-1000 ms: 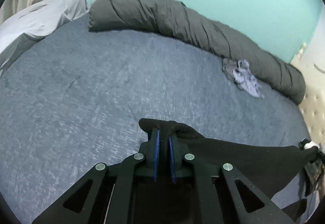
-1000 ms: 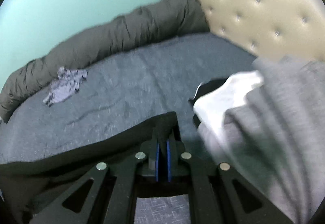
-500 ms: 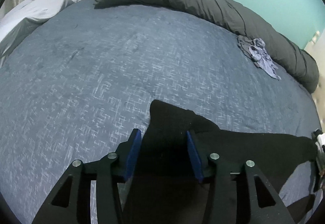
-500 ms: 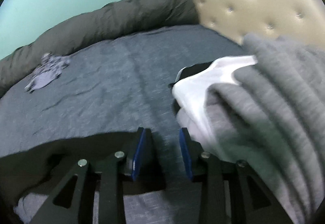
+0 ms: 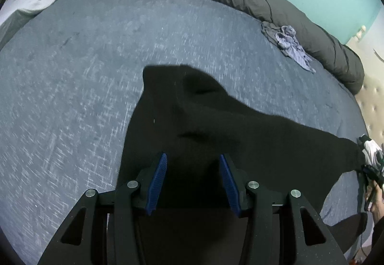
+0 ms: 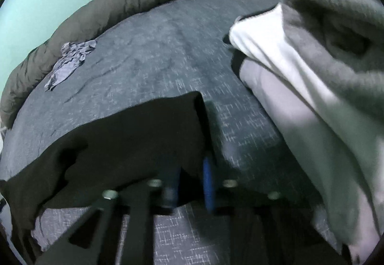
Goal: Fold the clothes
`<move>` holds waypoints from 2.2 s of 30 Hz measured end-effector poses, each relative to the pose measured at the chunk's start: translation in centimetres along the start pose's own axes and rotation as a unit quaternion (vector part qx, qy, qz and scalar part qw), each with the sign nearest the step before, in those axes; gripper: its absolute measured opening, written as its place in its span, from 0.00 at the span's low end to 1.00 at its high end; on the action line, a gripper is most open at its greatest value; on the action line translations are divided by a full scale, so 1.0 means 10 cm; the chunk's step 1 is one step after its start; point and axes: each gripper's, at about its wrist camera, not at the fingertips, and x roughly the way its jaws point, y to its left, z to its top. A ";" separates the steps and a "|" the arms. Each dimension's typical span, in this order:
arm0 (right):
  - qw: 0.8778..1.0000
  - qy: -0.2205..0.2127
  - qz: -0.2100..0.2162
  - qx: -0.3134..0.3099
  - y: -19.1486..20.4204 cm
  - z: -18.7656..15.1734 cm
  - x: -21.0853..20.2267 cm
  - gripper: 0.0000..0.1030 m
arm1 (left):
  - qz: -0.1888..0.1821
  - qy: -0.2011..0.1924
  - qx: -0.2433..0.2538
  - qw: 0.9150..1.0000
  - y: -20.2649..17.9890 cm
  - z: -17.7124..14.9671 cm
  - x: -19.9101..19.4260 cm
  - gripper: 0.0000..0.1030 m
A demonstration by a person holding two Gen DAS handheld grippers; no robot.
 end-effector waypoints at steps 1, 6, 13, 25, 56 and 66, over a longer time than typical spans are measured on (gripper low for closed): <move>1.000 -0.009 -0.001 -0.009 0.02 0.01 -0.04 0.06 | 0.002 0.002 0.001 1.000 0.00 -0.02 0.02 0.48; 0.991 -0.110 -0.042 -0.059 0.20 0.26 -0.43 0.05 | 0.010 0.008 0.002 1.000 0.02 -0.08 0.09 0.48; 0.986 -0.121 -0.095 -0.063 0.18 0.45 -0.46 0.11 | 0.012 0.010 0.000 1.000 0.03 -0.13 0.09 0.48; 0.979 -0.130 -0.138 -0.068 0.22 0.15 -0.57 0.34 | 0.009 0.010 -0.007 1.000 0.09 -0.18 0.03 0.48; 0.999 -0.008 0.043 0.017 0.23 -0.56 -0.49 0.04 | -0.013 0.010 -0.015 1.000 0.00 -0.25 -0.08 0.48; 1.000 0.020 0.004 0.019 0.02 -0.89 -0.47 0.20 | -0.017 0.011 -0.003 1.000 -0.09 -0.28 -0.18 0.48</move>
